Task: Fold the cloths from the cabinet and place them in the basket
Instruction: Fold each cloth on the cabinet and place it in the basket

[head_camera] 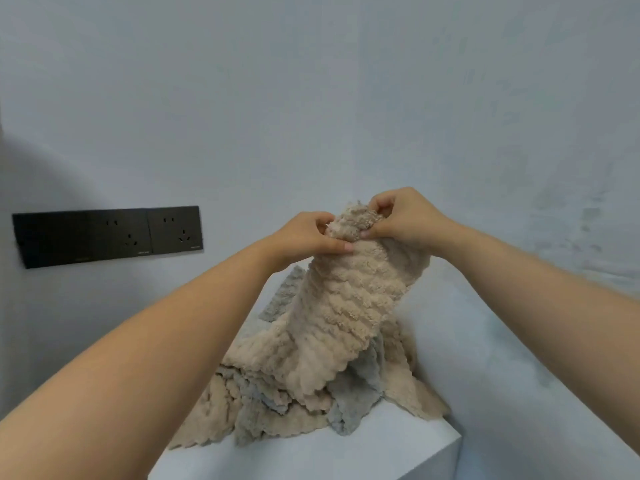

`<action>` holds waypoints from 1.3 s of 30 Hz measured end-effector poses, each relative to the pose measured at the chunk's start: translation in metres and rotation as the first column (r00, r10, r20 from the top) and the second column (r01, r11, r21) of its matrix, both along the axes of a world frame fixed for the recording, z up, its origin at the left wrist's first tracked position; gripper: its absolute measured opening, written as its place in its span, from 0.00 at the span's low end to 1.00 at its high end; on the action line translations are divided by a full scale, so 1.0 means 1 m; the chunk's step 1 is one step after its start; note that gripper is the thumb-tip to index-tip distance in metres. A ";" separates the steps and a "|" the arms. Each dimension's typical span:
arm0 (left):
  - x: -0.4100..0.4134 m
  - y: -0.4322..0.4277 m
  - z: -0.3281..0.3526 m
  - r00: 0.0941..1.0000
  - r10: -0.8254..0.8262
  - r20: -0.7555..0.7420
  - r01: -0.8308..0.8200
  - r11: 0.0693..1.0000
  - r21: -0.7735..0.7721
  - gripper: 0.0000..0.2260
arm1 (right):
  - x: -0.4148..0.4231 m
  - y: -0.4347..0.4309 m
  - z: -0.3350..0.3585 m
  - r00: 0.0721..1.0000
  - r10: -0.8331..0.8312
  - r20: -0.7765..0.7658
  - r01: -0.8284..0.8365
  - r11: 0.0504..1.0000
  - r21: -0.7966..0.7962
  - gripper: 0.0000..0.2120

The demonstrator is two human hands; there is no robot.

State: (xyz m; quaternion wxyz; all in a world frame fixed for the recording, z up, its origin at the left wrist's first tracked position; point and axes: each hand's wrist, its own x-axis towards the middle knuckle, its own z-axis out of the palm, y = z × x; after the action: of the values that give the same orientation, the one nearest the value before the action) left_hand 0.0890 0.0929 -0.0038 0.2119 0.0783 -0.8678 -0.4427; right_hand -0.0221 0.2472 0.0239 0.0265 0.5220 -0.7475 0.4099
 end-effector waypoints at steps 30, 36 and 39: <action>0.009 0.047 0.019 0.988 0.054 -0.145 -0.014 0.966 0.260 0.17 | -0.004 0.060 0.017 0.864 0.042 0.502 -0.017 0.998 -0.055 0.11; 0.009 0.047 0.006 0.980 -0.158 0.124 0.081 0.874 0.479 0.27 | -0.006 0.050 0.008 0.871 0.027 0.490 0.073 0.980 -0.185 0.17; 0.001 0.055 -0.010 0.994 -0.030 0.103 -0.013 0.918 0.398 0.16 | -0.005 0.046 0.003 0.910 -0.027 0.414 0.119 0.973 -0.198 0.17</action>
State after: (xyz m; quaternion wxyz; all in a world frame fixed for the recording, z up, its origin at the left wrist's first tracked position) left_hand 0.0902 0.1477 -0.0136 0.1429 0.1393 -0.7702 -0.6057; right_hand -0.0266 0.2935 0.0268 -0.0575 0.3904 -0.7059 0.5882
